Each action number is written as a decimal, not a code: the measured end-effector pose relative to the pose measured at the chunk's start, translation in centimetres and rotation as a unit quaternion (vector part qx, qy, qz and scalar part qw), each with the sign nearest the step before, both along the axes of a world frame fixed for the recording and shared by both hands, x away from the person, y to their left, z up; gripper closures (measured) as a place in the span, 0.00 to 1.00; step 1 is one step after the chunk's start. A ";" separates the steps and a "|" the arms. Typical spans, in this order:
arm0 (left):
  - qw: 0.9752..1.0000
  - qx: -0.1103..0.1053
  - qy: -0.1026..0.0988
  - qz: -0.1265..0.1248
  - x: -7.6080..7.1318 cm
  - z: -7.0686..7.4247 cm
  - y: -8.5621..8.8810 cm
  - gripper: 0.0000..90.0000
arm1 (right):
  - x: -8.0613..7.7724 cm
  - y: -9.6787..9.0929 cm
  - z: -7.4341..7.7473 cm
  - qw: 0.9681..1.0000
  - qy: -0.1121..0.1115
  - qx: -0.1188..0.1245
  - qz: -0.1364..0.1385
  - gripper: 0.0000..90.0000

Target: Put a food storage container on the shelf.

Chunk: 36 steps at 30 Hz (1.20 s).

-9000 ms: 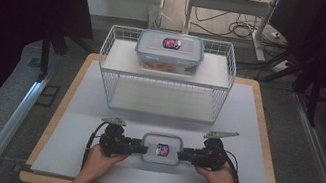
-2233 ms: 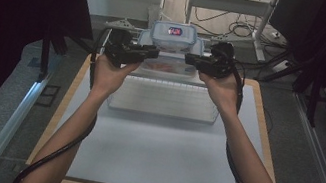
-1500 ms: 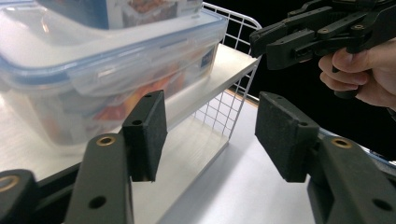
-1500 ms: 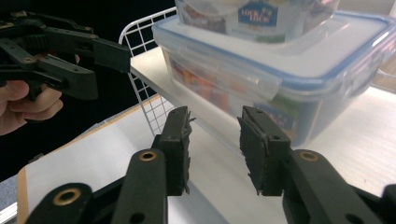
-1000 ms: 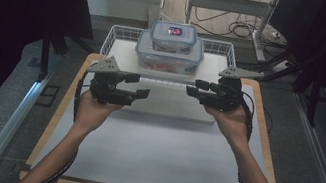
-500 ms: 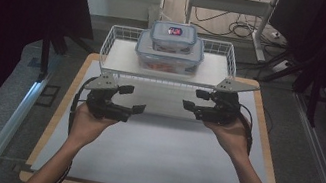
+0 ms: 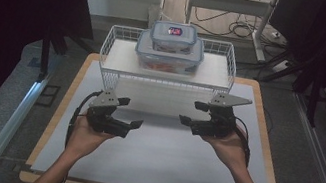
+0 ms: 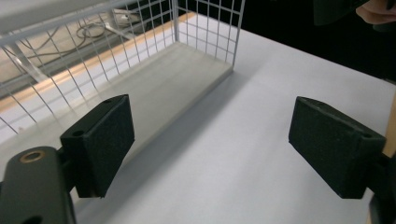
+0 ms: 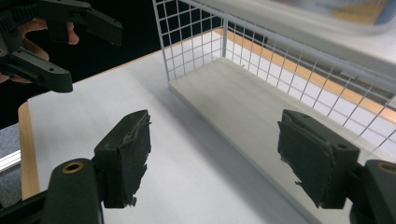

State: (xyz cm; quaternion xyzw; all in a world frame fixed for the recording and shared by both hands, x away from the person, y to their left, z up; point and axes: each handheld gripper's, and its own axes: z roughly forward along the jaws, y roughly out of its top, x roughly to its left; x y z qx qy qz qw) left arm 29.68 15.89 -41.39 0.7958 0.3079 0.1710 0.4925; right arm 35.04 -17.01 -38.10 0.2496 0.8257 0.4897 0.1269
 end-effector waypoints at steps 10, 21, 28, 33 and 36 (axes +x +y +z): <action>1.000 0.003 0.026 -0.009 -0.7 -2.3 -0.3 0.14 | -0.9 -0.6 -1.8 1.000 0.008 -0.008 -0.002 0.24; 0.999 0.012 0.044 -0.012 -2.1 -4.5 -0.4 0.10 | -2.3 -1.3 -3.8 1.000 0.014 -0.019 -0.015 0.10; 0.998 0.004 0.055 -0.008 -3.3 -5.2 0.1 0.08 | -3.6 -2.1 -5.0 0.999 0.025 -0.020 -0.007 0.07; 0.998 0.005 0.060 -0.001 -4.3 -6.1 0.4 0.07 | -4.4 -3.0 -5.7 0.999 0.029 -0.013 -0.006 0.06; 0.998 0.009 0.057 0.005 -4.9 -6.6 0.6 0.07 | -4.8 -3.4 -6.1 0.999 0.032 -0.005 -0.005 0.06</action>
